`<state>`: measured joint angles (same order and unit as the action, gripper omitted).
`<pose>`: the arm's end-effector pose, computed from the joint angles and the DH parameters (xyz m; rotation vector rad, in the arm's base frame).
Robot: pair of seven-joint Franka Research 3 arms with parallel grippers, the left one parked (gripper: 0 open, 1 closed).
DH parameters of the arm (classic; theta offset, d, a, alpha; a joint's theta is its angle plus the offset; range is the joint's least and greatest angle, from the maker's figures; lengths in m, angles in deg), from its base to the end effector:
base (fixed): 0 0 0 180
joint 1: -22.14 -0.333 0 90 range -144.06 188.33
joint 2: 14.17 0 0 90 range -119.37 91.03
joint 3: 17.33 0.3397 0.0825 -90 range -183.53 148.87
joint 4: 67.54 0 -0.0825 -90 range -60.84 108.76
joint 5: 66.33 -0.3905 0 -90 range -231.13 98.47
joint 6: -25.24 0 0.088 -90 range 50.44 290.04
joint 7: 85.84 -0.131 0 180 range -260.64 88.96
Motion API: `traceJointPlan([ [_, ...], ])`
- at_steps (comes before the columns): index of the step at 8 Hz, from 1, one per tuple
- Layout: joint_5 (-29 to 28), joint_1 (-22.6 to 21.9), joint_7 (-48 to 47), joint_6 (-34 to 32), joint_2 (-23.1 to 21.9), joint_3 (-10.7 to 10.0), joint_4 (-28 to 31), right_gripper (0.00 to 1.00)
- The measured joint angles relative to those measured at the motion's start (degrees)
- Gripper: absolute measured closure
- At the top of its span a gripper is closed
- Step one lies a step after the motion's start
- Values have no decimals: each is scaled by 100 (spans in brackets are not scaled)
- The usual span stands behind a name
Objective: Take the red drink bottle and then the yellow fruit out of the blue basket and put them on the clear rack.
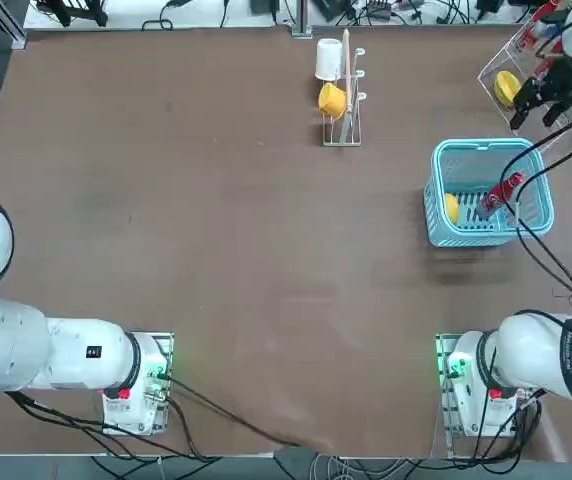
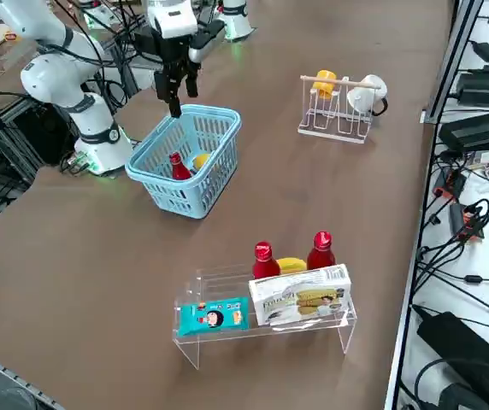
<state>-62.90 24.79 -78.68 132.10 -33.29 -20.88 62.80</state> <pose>0.4352 -0.0548 0.4790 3.1111 0.0630 -0.1247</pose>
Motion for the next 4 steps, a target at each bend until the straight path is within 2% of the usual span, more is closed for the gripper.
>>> traceJointPlan([
  [4,4,347,302,847,-5,-41,787,0],
])
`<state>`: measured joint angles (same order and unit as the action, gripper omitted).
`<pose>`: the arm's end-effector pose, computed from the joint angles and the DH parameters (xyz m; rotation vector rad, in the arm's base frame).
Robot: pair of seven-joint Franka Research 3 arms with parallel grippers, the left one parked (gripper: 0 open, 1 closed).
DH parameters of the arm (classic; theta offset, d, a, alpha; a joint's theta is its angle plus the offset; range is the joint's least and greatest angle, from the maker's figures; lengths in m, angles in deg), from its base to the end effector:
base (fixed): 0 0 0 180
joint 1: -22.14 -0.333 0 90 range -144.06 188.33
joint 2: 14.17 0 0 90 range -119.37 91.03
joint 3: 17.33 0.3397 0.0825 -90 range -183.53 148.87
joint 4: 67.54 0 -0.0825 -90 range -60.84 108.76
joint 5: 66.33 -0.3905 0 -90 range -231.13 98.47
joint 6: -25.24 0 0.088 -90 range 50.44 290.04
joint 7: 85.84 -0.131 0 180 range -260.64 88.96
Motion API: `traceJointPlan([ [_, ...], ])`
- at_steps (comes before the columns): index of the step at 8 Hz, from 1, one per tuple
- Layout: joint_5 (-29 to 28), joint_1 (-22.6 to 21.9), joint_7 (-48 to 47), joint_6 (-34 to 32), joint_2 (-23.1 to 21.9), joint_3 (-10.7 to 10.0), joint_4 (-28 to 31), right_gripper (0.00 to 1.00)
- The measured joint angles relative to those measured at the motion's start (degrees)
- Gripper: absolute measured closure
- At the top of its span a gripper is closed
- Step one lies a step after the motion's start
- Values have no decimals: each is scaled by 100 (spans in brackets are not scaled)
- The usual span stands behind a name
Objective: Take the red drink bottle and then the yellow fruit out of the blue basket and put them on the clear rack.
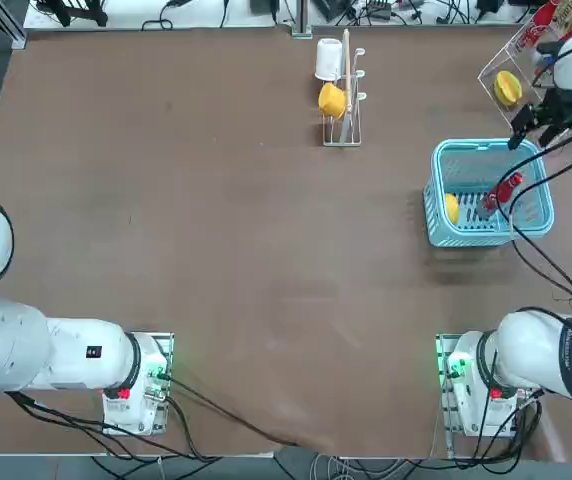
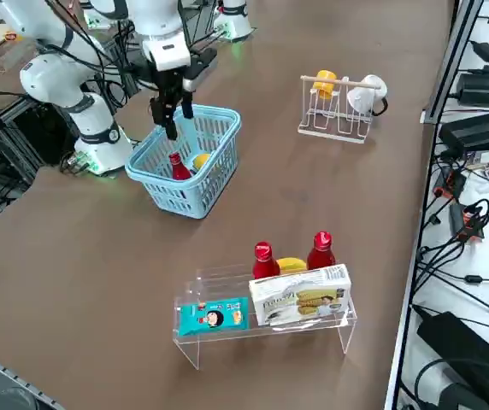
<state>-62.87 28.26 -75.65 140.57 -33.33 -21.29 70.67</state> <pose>0.4198 -0.0801 0.4267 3.1200 0.0532 -0.1088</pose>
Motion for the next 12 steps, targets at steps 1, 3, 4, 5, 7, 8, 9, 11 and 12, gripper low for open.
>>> traceJointPlan([
  [1,0,41,8,180,-1,0,154,1],
  [3,3,113,11,494,-1,-1,414,4],
  [4,5,146,13,556,2,-1,500,10],
  [5,26,171,19,592,4,-1,567,16],
  [7,142,194,28,808,7,-1,753,19],
  [8,161,196,31,901,7,-1,832,20],
  [9,164,197,35,980,8,-1,892,26],
  [11,166,205,39,1114,14,-1,981,27],
  [12,167,206,43,1181,37,-1,1017,28],
])
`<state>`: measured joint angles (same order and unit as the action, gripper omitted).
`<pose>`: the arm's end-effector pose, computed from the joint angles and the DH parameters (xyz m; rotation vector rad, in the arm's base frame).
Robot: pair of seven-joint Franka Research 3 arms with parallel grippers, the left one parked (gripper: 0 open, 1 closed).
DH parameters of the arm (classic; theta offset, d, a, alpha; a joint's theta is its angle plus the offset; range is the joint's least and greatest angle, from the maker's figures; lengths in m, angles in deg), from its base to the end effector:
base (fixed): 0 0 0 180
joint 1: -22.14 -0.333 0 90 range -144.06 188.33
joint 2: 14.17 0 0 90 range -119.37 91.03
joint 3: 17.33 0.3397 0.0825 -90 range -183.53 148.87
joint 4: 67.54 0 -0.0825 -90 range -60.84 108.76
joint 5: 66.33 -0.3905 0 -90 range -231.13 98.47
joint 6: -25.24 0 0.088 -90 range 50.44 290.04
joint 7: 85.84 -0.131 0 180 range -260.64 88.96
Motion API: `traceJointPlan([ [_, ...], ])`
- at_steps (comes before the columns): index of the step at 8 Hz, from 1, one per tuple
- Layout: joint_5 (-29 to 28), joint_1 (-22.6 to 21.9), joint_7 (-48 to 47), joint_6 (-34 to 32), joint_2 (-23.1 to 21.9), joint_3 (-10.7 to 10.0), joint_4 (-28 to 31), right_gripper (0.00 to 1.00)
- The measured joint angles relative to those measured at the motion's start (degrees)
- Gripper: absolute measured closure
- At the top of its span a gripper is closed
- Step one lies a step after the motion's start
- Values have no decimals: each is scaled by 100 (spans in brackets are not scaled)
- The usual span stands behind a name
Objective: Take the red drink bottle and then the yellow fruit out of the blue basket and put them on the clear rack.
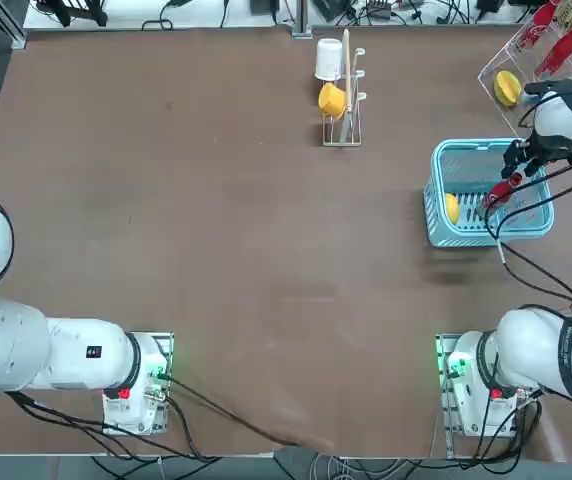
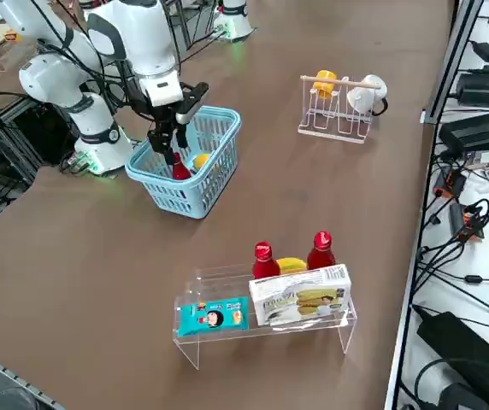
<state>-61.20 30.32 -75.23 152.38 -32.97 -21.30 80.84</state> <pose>0.3948 -0.0888 0.3611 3.1015 0.0510 -0.0794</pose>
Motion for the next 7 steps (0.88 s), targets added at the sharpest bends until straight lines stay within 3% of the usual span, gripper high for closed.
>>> traceJointPlan([
  [7,30,85,15,252,187,0,123,30],
])
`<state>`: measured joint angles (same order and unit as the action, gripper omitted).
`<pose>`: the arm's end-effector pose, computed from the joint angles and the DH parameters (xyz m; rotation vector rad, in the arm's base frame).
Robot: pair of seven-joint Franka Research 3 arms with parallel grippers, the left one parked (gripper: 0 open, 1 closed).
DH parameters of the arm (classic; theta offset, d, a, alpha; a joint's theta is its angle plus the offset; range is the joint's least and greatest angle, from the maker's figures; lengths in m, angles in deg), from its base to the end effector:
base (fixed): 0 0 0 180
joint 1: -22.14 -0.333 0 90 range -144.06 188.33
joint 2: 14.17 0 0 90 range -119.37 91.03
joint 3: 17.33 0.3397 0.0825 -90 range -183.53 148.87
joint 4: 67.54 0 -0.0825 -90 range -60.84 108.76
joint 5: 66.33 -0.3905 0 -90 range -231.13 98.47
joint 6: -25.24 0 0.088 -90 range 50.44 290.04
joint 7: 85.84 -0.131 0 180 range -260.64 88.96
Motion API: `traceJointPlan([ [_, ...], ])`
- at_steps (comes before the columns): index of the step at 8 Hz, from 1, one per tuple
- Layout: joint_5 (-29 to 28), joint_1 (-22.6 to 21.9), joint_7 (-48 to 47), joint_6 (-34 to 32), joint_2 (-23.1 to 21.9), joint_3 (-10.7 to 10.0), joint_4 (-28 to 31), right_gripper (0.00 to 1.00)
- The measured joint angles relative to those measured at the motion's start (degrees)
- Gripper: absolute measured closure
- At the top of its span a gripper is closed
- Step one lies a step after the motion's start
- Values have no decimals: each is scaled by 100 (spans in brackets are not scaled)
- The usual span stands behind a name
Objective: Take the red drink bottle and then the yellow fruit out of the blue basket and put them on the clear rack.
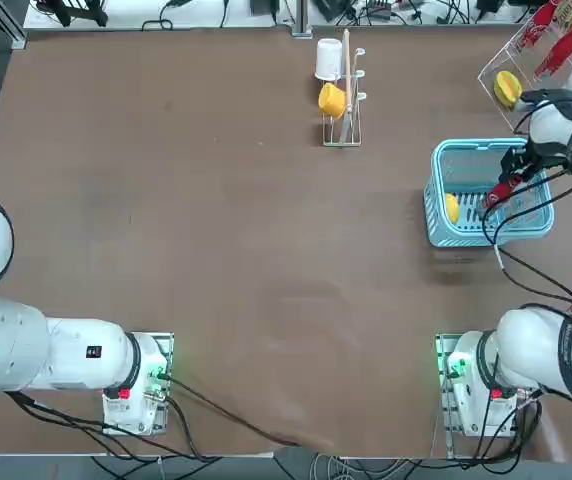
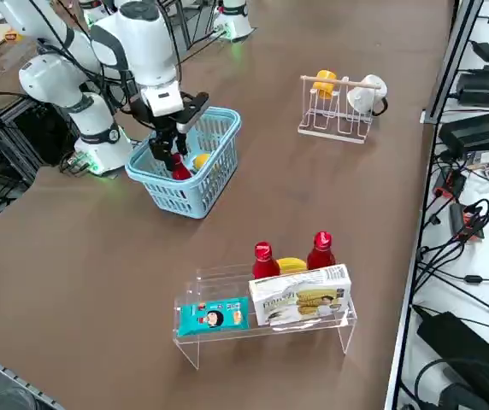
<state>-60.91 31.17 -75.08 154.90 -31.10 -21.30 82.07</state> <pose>0.3931 -0.0940 0.3423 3.1006 0.0415 -0.0962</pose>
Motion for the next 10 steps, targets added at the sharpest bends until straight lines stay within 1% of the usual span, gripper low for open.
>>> traceJointPlan([
  [2,1,8,4,8,9,0,1,35],
  [3,2,9,5,10,12,0,1,38],
  [4,2,9,7,12,15,0,1,43],
  [5,2,9,7,13,24,0,1,44],
  [6,2,9,9,17,40,0,1,48],
  [7,2,9,11,24,56,1,1,54],
  [8,2,8,12,27,53,5,-3,64],
  [10,2,9,12,34,50,10,-9,64],
])
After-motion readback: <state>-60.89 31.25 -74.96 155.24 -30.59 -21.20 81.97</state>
